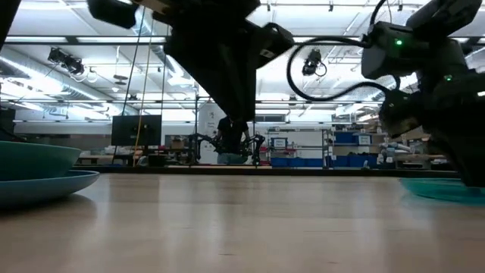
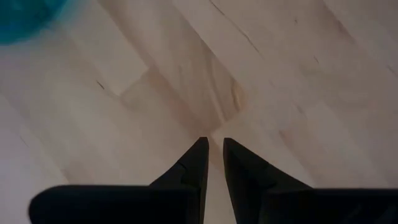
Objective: Stack plastic plates
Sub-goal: Stack the light blue plate on top of the orange plate
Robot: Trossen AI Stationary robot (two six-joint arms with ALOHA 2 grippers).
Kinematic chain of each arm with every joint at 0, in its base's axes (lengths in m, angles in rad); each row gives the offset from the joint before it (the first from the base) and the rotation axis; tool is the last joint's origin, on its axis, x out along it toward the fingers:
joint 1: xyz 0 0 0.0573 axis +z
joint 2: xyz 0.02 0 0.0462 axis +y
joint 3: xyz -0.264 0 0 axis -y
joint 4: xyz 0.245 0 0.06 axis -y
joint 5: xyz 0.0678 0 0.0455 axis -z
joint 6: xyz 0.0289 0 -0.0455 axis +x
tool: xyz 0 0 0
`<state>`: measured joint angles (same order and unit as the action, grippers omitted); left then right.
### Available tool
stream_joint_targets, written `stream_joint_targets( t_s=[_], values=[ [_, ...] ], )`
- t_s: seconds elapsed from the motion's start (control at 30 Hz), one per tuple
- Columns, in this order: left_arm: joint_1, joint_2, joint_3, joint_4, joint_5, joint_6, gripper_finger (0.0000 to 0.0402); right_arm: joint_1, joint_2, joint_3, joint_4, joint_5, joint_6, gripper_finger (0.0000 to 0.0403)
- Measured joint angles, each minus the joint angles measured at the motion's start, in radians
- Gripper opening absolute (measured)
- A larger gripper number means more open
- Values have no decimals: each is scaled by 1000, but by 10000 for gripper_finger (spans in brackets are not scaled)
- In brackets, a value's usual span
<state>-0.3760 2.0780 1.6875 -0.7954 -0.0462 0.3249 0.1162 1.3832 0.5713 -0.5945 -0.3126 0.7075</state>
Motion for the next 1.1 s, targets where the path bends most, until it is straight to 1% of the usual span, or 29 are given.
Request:
stream_joint_targets(
  t_s=[0.1,0.23,0.33,0.47,0.63,0.73,0.8,0.9,0.97,1.0,1.1],
  values=[
    [-17,-19,0,-37,-35,-36,56,-36,26,10,95,-7,-29,125],
    [-29,-54,0,-45,-55,-69,56,-102,44,56,224,36,-106,125],
    [-33,-88,0,-46,-85,-75,56,-146,27,132,247,36,-171,125],
    [-37,-133,0,-50,-136,-70,56,-161,-21,201,112,32,-220,125],
    [-31,-182,-19,-40,-172,-39,56,-174,-96,212,-76,72,-261,125],
    [-21,-224,-80,19,-179,-33,56,-185,-161,211,-189,142,-275,125],
    [-13,-245,-138,101,-180,-29,56,-191,-221,210,-246,204,-280,125],
    [0,-282,-240,214,-179,-25,56,-192,-317,193,-233,265,-266,125],
    [9,-304,-308,326,-177,-15,56,-192,-378,169,-224,266,-249,125],
    [13,-311,-338,339,-177,-7,56,-192,-403,153,-209,267,-235,125],
    [27,-312,-415,512,-175,8,56,-190,-462,98,-207,256,-183,125]
  ],
)
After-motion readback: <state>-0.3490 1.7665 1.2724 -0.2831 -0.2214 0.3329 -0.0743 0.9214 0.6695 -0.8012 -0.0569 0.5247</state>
